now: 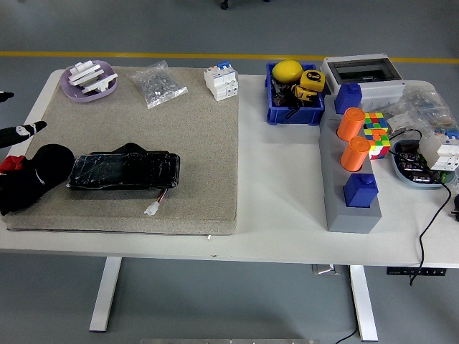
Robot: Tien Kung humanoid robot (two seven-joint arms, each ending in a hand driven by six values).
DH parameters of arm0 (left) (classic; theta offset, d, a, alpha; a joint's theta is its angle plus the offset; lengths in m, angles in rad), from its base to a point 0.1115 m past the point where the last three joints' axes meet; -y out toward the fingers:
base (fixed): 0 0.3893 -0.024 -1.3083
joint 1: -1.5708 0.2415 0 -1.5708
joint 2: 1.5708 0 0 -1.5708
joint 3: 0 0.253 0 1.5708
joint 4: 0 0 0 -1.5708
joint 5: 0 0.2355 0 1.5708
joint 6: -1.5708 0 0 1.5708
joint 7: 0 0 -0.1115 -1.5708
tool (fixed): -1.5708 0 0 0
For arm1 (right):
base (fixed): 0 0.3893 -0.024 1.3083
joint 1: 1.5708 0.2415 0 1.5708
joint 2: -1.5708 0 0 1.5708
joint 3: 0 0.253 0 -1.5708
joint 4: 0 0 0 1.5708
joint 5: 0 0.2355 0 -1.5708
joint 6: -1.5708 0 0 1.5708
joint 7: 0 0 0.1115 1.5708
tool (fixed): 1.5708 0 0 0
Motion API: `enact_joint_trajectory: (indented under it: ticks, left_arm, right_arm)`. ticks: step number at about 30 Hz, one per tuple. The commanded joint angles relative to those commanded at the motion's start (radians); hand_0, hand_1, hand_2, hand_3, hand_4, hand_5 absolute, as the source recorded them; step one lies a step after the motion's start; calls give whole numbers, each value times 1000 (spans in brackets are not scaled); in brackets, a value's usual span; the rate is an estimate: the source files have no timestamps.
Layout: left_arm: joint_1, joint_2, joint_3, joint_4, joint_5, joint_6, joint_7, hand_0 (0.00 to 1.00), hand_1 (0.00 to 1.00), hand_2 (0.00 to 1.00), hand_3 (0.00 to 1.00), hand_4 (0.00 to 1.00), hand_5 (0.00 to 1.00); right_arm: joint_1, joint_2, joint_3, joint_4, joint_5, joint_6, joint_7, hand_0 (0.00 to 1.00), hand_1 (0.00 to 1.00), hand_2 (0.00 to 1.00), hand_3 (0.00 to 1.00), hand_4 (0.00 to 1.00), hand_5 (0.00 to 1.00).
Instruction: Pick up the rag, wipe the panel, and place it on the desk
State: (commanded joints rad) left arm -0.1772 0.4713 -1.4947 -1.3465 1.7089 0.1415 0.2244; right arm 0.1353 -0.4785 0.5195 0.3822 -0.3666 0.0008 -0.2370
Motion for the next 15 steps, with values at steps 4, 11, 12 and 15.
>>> enact_joint_trajectory:
  ticks: [4,11,12,15]
  left_arm:
    - [-4,-8,-3,6,-4,2,4,744,862,829,776,998,377]
    - [0,-23,-13,1,1,1,6,748,861,833,777,998,397]
    - [1,-24,-15,2,2,1,7,748,861,833,777,998,397]
    - [5,-31,-25,1,3,-1,7,748,861,833,777,998,397]
  right_arm:
    - [4,3,15,1,-8,-7,2,748,590,638,609,998,616]
    - [2,7,32,4,-22,-12,6,749,589,638,609,998,616]
    - [2,8,33,5,-24,-12,5,749,589,638,609,998,616]
    - [1,9,38,5,-29,-14,5,749,589,638,609,998,616]
